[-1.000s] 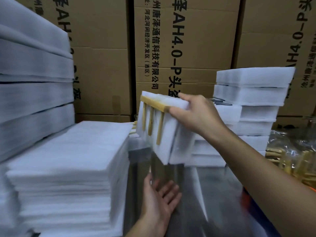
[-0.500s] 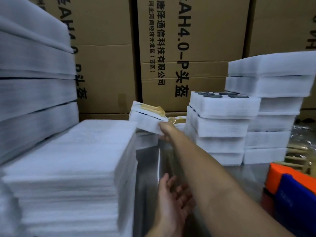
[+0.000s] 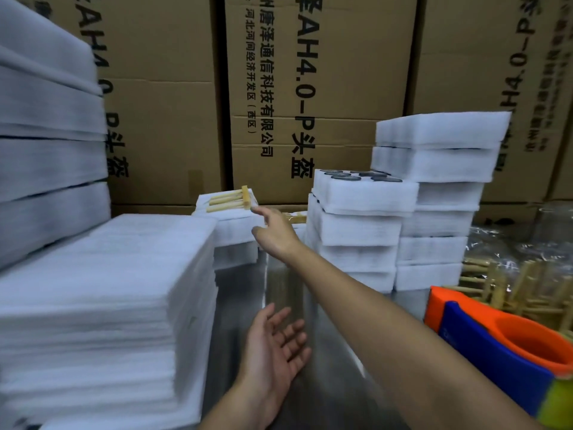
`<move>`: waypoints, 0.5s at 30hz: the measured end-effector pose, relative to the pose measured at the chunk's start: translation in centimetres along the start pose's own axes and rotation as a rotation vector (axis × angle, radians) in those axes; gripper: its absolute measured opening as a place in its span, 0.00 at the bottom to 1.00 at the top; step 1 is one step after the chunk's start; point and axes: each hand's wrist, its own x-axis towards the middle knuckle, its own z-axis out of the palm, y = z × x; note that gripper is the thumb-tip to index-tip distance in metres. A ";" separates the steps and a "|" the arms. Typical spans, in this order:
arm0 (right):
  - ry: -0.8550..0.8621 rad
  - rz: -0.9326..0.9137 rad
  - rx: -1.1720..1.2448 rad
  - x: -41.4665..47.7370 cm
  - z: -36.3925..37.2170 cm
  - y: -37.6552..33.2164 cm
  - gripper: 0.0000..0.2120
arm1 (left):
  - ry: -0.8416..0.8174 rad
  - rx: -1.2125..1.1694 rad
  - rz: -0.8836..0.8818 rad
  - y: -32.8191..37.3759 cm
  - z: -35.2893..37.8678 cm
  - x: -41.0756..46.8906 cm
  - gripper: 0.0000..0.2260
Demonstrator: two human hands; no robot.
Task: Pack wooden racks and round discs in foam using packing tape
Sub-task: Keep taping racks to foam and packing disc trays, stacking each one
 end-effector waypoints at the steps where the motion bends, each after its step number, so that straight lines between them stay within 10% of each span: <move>1: 0.079 -0.134 -0.082 -0.8 -1.0 -1.0 0.24 | -0.008 0.015 -0.001 -0.1 0.0 0.0 0.17; 5: 0.528 -0.318 -0.820 -2.7 -7.9 -3.1 0.26 | -0.026 0.060 0.001 -0.1 0.0 -0.1 0.15; 10: 0.218 0.253 -1.056 -3.0 -16.4 -1.1 0.34 | -0.031 0.110 0.022 -0.5 0.0 -0.1 0.14; 15: 0.228 0.121 -1.017 -2.5 -17.6 1.4 0.29 | -0.020 0.109 0.038 -0.5 -0.1 -0.1 0.12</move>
